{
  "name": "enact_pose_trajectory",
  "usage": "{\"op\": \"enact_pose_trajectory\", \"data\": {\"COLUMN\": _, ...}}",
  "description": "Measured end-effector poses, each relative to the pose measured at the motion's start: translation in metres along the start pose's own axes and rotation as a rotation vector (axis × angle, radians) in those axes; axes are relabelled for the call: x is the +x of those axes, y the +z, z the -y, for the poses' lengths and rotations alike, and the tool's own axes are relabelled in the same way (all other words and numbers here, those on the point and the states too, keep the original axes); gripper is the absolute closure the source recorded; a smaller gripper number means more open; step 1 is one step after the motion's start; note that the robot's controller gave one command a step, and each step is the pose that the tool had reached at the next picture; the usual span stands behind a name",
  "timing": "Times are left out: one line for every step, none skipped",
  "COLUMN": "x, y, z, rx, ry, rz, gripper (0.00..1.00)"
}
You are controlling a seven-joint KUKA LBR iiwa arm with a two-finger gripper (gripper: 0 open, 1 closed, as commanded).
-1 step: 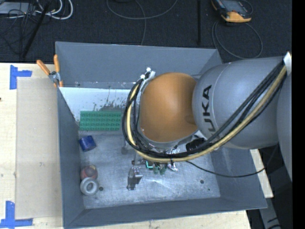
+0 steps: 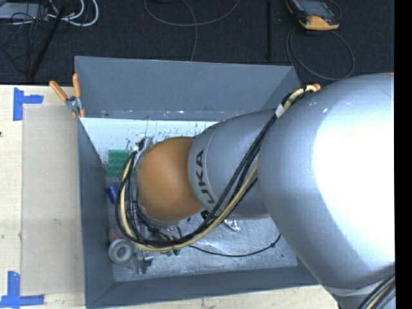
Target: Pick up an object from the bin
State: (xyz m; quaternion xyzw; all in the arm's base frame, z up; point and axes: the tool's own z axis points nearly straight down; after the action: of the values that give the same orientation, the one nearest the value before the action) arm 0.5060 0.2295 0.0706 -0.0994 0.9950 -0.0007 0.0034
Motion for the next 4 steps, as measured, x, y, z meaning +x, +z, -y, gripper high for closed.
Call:
{"op": "enact_pose_trajectory", "data": {"x": -0.072, "y": 0.001, "z": 0.003, "rx": -0.001, "ry": 0.266, "rz": -0.009, "gripper": 0.0}}
{"op": "enact_pose_trajectory", "data": {"x": -0.073, "y": -0.001, "z": 0.004, "rx": 0.0, "ry": 0.269, "rz": -0.006, "gripper": 1.0}}
{"op": "enact_pose_trajectory", "data": {"x": 0.02, "y": -0.002, "z": 0.0, "rx": -0.003, "ry": 0.291, "rz": -0.004, "gripper": 1.0}}
{"op": "enact_pose_trajectory", "data": {"x": -0.053, "y": -0.004, "z": 0.003, "rx": 0.0, "ry": 0.409, "rz": -0.005, "gripper": 1.0}}
